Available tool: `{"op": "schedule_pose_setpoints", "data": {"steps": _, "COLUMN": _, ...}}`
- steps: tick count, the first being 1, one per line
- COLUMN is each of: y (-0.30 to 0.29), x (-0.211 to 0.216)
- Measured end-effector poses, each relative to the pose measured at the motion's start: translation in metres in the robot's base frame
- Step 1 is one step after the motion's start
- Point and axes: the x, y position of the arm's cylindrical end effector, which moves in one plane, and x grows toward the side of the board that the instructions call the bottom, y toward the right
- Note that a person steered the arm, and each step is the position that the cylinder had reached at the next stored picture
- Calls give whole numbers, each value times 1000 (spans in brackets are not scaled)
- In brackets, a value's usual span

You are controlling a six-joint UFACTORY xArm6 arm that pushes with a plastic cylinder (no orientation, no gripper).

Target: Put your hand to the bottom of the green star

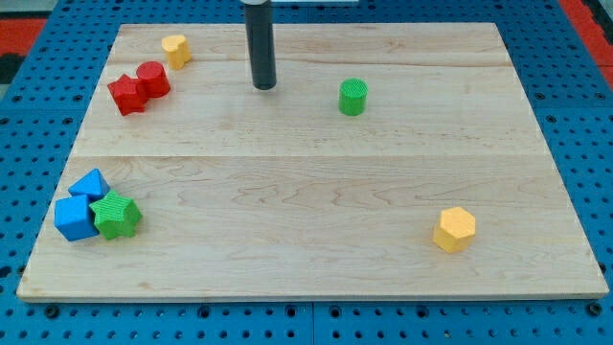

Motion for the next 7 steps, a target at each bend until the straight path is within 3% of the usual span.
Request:
{"op": "schedule_pose_setpoints", "data": {"steps": 2, "y": -39, "x": -5}}
{"op": "schedule_pose_setpoints", "data": {"steps": 7, "y": -43, "x": -59}}
